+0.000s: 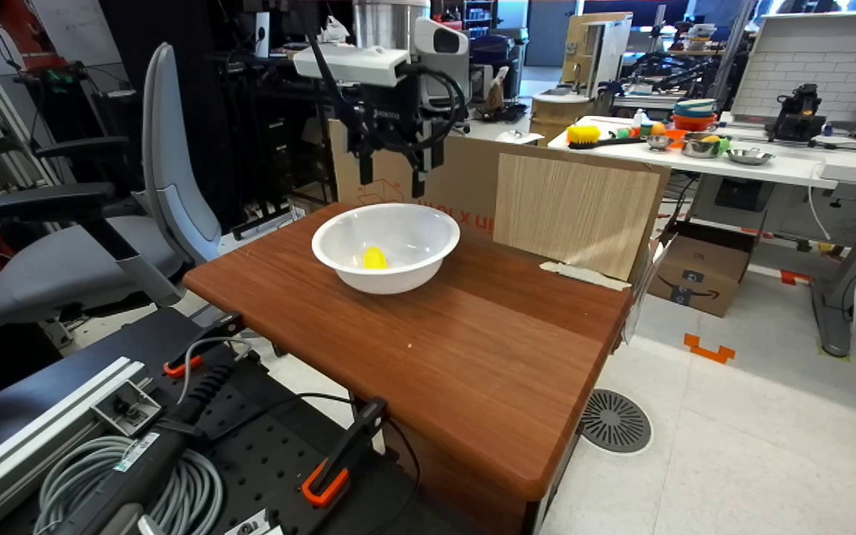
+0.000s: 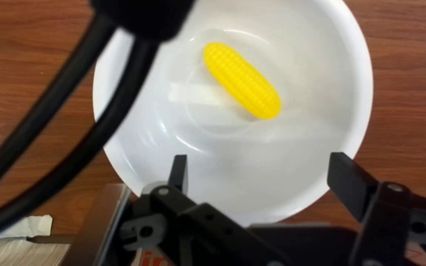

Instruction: Put the corn toy in the bowl

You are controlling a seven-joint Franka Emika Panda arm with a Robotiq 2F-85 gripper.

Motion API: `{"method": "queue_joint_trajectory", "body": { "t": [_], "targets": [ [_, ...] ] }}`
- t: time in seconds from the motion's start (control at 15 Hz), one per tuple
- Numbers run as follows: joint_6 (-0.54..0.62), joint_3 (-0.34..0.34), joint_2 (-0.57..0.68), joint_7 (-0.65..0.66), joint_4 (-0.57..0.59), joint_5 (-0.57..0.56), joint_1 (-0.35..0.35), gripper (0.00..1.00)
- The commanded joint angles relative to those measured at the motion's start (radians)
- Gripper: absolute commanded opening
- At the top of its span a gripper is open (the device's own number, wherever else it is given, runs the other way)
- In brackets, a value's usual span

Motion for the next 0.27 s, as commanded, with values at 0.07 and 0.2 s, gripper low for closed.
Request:
{"method": "queue_joint_trajectory", "body": {
  "t": [0.07,0.2],
  "targets": [
    [-0.033,0.005,-0.198,-0.046,-0.108,0.057,-0.020,1.00],
    [-0.017,-0.003,-0.130,-0.014,-0.055,0.022,-0.003,1.00]
  ]
}}
